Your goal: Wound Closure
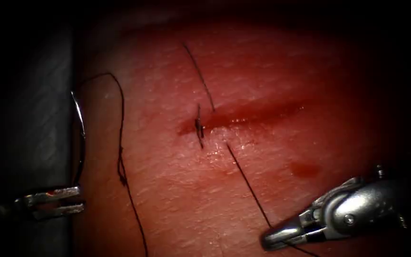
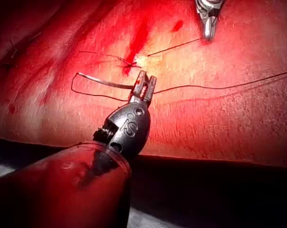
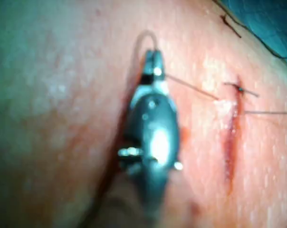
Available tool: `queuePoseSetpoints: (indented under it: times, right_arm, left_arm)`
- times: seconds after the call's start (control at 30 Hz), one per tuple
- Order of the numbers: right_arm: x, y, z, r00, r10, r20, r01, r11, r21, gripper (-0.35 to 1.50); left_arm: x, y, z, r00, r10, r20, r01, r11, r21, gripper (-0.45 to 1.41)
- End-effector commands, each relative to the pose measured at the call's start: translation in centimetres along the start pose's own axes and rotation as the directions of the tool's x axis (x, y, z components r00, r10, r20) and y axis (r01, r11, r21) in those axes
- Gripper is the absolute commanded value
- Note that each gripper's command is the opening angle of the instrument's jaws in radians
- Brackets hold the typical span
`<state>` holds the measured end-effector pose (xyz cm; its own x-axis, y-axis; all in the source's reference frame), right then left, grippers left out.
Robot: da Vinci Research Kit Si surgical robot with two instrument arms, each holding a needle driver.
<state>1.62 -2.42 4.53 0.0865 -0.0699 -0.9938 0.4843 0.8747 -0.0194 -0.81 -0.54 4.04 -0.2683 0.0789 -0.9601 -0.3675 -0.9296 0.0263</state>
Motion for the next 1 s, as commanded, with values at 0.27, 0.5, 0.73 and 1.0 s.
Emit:
queuePoseSetpoints:
  times: [0.27,0.5,0.73,1.0]
  right_arm:
    - [-0.01,-0.15,0.09,1.000,0.024,0.002,-0.024,0.999,0.026,-0.35]
    - [0.00,0.12,-0.13,0.996,0.085,-0.019,-0.086,0.993,-0.076,0.96]
    - [0.04,0.23,-0.33,0.993,0.104,-0.056,-0.110,0.988,-0.108,1.09]
    - [0.01,0.28,-0.46,0.991,0.128,-0.037,-0.132,0.980,-0.146,1.14]
  left_arm:
    - [-0.06,-0.01,0.07,1.000,-0.005,0.000,0.005,1.000,-0.003,-0.45]
    - [0.00,-0.29,0.20,1.000,-0.018,-0.001,0.018,1.000,0.007,-0.45]
    - [-0.13,-0.66,0.36,1.000,-0.005,-0.018,0.005,1.000,0.031,-0.45]
    - [-0.64,-1.02,0.66,1.000,-0.005,-0.009,0.006,0.998,0.056,-0.45]
